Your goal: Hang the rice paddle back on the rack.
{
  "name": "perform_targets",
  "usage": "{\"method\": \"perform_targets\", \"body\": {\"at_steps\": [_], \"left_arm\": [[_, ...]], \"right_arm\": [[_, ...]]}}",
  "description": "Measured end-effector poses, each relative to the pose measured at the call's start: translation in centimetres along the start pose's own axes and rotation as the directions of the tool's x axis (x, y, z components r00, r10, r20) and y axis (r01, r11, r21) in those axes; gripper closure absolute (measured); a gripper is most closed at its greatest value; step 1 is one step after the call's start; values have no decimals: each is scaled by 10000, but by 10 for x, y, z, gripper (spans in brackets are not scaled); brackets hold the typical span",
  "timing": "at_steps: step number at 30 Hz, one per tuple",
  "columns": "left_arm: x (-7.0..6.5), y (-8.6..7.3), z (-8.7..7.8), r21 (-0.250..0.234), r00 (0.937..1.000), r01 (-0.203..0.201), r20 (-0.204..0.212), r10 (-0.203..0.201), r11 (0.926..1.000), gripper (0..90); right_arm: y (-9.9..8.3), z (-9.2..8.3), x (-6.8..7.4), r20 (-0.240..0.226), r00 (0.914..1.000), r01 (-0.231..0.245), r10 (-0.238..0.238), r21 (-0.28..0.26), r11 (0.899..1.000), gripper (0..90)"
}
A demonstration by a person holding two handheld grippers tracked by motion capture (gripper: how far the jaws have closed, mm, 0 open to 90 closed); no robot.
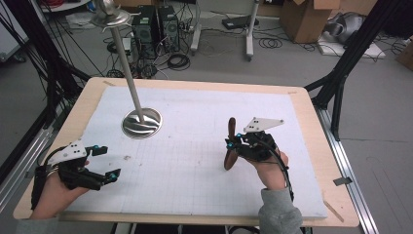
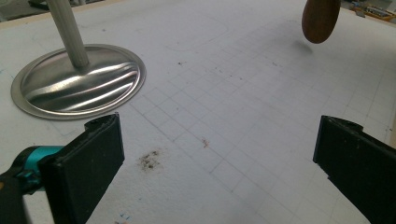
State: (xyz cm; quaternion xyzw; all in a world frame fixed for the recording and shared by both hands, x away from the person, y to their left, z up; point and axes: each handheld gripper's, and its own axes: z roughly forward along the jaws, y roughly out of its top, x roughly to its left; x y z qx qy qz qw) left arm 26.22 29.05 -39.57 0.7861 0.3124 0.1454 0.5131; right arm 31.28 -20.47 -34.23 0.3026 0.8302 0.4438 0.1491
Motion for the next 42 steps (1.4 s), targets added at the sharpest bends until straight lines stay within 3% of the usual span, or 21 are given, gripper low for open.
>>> {"method": "perform_targets", "body": {"at_steps": [9, 20, 35, 42], "left_arm": [[0, 0, -1, 20, 10000, -3, 5, 3, 10000, 23], [0, 1, -5, -132, 10000, 26, -72, -27, 9999, 23], [1, 1, -9, -181, 9999, 61, -99, -63, 9998, 23], [1, 0, -8, -156, 9999, 76, -98, -77, 9998, 23]], "right_arm": [[7, 4, -1, -392, 9990, -244, 233, -265, 9994, 777], [14, 14, 2, -617, 9981, -97, 87, -158, 9998, 778], [54, 18, -3, -958, 9950, 269, -277, -96, 9996, 778], [74, 16, -4, -922, 9957, 93, -119, -283, 9996, 778]]}}
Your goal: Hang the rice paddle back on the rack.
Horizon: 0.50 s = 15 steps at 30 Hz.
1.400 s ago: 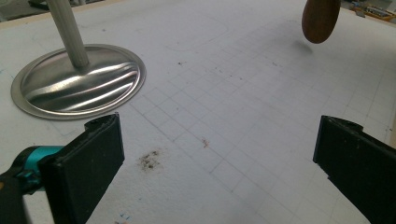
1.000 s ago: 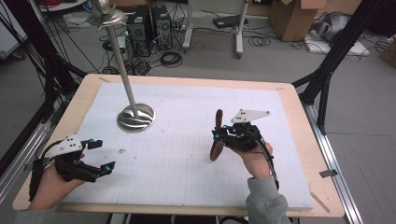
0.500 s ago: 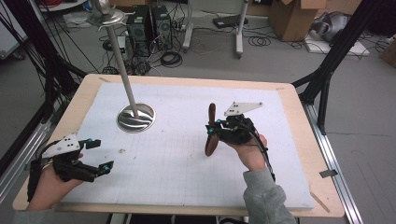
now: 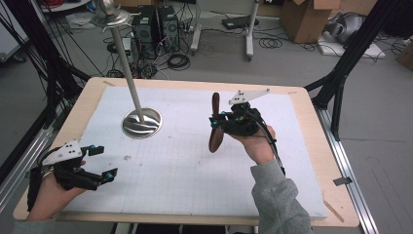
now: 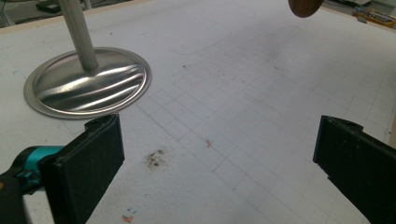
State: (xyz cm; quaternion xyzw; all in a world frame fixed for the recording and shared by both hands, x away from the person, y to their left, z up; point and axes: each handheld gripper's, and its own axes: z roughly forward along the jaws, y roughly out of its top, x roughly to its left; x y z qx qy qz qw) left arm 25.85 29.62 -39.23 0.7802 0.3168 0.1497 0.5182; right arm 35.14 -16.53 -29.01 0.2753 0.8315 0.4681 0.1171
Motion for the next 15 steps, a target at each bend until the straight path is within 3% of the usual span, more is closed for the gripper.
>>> {"method": "perform_targets", "body": {"at_steps": [4, 7, 15], "left_arm": [[0, 0, 0, -6, 10000, 3, 3, -3, 10000, 23], [1, -1, -2, 12, 10000, 22, -22, -22, 10000, 23], [-3, -3, -2, 56, 10000, 3, 1, -3, 10000, 23]], "right_arm": [[7, 4, -2, 27, 10000, -69, 70, -139, 9999, 778], [8, 9, -7, 217, 9997, -70, 68, 55, 10000, 778], [17, 17, -12, 80, 10000, -31, 30, 12, 10000, 778]]}}
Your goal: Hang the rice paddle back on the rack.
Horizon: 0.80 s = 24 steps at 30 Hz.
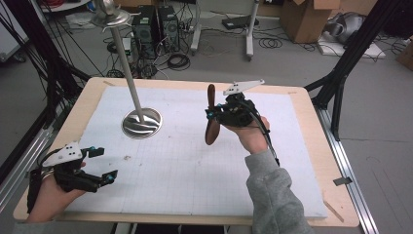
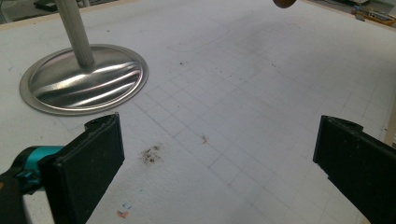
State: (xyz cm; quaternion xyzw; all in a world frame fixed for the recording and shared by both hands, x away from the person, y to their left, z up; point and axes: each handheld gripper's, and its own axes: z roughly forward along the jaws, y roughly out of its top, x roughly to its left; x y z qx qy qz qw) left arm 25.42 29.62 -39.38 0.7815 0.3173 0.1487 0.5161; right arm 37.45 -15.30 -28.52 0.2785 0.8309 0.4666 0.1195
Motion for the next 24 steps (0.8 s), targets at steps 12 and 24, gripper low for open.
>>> {"method": "perform_targets", "body": {"at_steps": [12, 24], "left_arm": [[0, -2, -3, 7, 10000, -13, 12, 13, 10000, 23], [0, -8, -4, 72, 9999, 156, -50, -156, 9999, 23]], "right_arm": [[24, 13, 1, 7, 9996, 286, -286, 39, 9996, 778], [44, 19, 6, 13, 9988, 494, -494, -184, 9986, 778]]}}
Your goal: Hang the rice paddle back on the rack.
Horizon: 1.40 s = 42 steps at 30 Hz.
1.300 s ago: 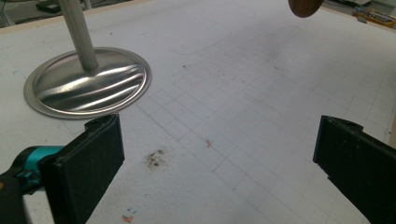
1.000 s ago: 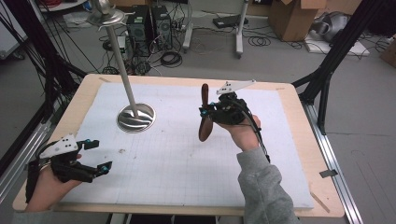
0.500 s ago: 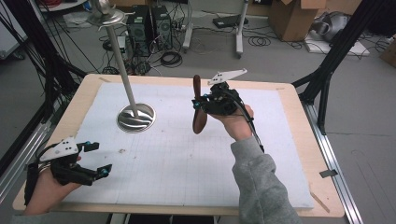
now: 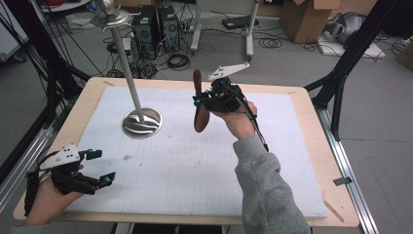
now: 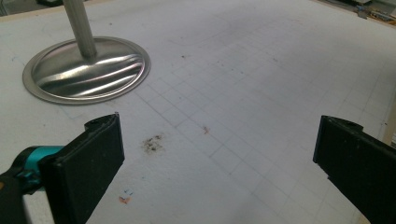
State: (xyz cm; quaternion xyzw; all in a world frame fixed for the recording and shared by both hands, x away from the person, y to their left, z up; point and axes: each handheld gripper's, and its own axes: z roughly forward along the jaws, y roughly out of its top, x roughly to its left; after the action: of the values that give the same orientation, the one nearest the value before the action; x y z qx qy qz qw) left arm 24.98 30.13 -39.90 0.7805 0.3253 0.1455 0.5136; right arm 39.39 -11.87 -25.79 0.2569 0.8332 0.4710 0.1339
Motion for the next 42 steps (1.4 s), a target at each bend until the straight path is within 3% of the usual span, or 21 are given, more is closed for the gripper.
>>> {"method": "perform_targets", "body": {"at_steps": [11, 21, 24, 42], "left_arm": [[-4, -6, -9, 111, 9999, 64, -93, -63, 9999, 23], [-2, -8, -15, -84, 9997, 128, -183, -130, 9999, 23], [-1, -9, -16, -118, 9996, 181, -199, -183, 9998, 23], [5, -9, -32, -407, 9987, 285, -415, -301, 9988, 23]], "right_arm": [[13, 6, 1, 40, 10000, 71, -70, -111, 9999, 778], [36, 15, 8, -82, 9993, 366, -368, -220, 9991, 778], [43, 17, 10, 175, 9985, 532, -526, -379, 9979, 778], [71, 29, 15, -133, 9987, 474, -482, -522, 9975, 778]]}}
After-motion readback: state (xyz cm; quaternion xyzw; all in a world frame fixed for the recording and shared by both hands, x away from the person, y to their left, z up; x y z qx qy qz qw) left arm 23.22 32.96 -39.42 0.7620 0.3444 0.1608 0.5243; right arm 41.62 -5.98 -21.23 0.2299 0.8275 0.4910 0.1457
